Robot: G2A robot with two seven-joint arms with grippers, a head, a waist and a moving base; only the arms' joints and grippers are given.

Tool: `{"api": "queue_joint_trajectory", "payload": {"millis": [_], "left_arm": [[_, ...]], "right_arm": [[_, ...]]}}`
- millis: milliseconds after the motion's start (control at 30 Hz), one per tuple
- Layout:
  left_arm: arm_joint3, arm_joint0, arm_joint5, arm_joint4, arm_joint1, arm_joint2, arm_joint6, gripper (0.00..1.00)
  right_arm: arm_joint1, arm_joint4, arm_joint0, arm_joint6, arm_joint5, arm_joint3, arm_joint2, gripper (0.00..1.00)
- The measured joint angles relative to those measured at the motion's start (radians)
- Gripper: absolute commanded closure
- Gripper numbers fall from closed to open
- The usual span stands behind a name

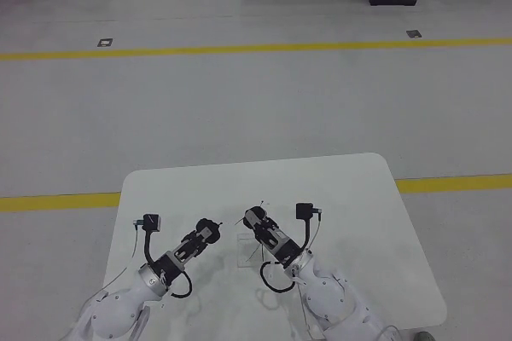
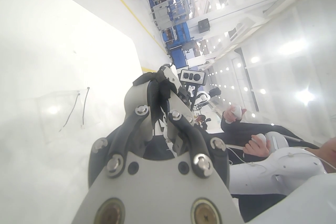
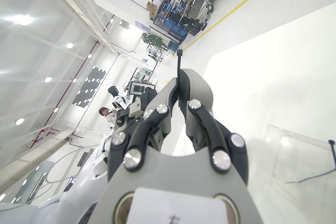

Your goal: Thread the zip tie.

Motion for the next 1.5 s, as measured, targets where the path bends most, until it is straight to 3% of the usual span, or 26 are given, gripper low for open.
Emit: {"api": "queue_joint_trajectory", "payload": {"millis": [233, 367, 533, 1000, 1500], "left_arm": [[-0.001, -0.009, 0.0, -0.048, -0.003, 0.025, 0.005, 1.0], [-0.006, -0.018, 0.0, -0.069, -0.007, 0.037, 0.004, 1.0], [0.0, -0.034, 0.0, -0.095, -0.014, 0.048, -0.023, 1.0], [0.019, -0.059, 0.0, -0.171, -0.061, 0.037, -0.1, 1.0], [0.02, -0.059, 0.0, -0.17, -0.061, 0.037, -0.1, 1.0]], "right_arm": [[0.0, -0.001, -0.001, -0.004, -0.001, -0.001, 0.002, 1.0], [0.006, -0.023, -0.018, -0.037, -0.054, -0.005, 0.022, 1.0], [0.017, -0.023, -0.032, -0.059, -0.054, -0.028, 0.033, 1.0], [0.052, 0.058, -0.031, -0.086, -0.054, -0.039, 0.042, 1.0], [0.059, 0.027, 0.003, -0.073, -0.054, -0.085, 0.041, 1.0]]}}
